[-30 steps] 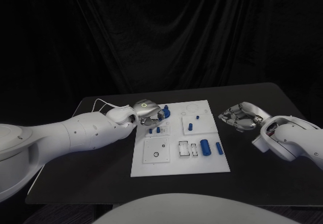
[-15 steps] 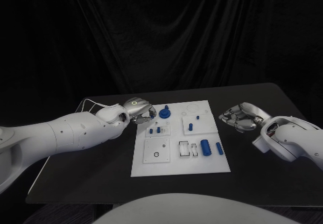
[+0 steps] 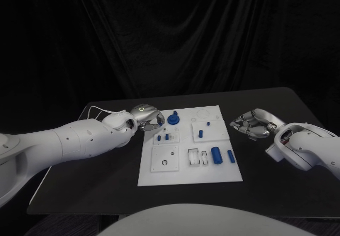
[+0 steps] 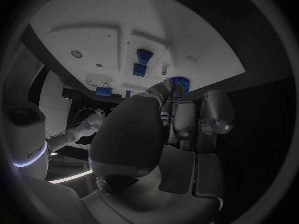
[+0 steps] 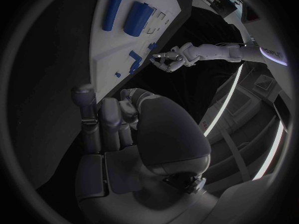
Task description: Assemble the parts on the task board
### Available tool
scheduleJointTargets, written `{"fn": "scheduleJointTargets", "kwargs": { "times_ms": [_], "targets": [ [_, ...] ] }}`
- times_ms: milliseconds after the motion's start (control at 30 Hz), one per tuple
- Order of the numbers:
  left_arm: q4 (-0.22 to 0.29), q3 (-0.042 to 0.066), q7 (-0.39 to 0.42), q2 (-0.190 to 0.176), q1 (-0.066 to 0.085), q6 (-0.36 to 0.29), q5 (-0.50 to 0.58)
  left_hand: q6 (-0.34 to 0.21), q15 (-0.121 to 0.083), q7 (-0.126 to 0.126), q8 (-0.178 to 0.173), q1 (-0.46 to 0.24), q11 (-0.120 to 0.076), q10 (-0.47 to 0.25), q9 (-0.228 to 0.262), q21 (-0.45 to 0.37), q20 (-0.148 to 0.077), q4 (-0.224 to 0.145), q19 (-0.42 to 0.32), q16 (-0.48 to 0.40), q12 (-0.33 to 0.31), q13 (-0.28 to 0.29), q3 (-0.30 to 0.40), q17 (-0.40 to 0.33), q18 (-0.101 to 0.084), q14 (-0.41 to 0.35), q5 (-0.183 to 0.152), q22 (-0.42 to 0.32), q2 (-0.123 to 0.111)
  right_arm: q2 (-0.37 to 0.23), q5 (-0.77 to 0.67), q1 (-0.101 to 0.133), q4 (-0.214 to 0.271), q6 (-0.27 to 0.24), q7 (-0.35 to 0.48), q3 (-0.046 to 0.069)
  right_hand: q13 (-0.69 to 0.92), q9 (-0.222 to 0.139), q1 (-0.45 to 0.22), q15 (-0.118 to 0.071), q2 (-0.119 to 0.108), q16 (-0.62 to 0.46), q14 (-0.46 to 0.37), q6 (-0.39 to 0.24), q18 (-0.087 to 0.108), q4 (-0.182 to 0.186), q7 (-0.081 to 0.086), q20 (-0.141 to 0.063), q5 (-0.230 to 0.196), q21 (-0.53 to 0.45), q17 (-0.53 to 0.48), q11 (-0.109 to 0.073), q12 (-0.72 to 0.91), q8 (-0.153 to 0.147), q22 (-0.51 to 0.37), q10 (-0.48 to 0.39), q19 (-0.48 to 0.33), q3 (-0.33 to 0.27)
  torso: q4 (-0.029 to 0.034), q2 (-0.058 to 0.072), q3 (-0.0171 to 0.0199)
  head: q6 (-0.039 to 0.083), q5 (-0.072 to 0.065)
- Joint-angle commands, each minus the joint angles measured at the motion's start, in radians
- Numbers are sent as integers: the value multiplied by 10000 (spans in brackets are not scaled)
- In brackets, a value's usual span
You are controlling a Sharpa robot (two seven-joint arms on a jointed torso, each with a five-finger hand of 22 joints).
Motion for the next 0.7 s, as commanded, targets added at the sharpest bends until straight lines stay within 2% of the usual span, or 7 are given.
{"fn": "scheduleJointTargets", "kwargs": {
  "times_ms": [33,367,700],
  "targets": [
    [-60,8,159,89,-22,133,172,26,26,17,23,5,-19,80,16,7,15,-34,49,-23,-61,9,30,-14,-146,39,31,1424,-18,1,-3,-29,7,74,-137,8,-9,10,-21,-40,0,41,-39,66,105,-26,-18,-12,61,-35,-16,-2,-43,41,845,-55,-55,15,-11,7,-1,-1,18],
    [-318,9,184,389,-124,332,174,9,36,25,8,-11,-8,89,10,-82,18,-25,13,-65,-79,11,28,-86,-131,10,27,1403,-20,14,-3,-31,-6,79,-132,8,-21,15,-24,-41,3,34,-46,75,108,-36,-20,-13,56,-53,-25,-3,-50,49,841,-68,-62,23,-23,-2,7,-1,24],
    [-558,9,188,607,-161,490,174,-11,48,39,-10,-29,8,102,3,-138,22,-14,-14,-110,-100,14,27,-159,-124,-24,27,1389,-17,43,-3,-31,-37,95,-135,8,-21,15,-24,-41,3,34,-46,75,108,-36,-20,-13,56,-53,-25,-3,-50,49,841,-68,-62,23,-16,2,6,-1,26]
  ]
}}
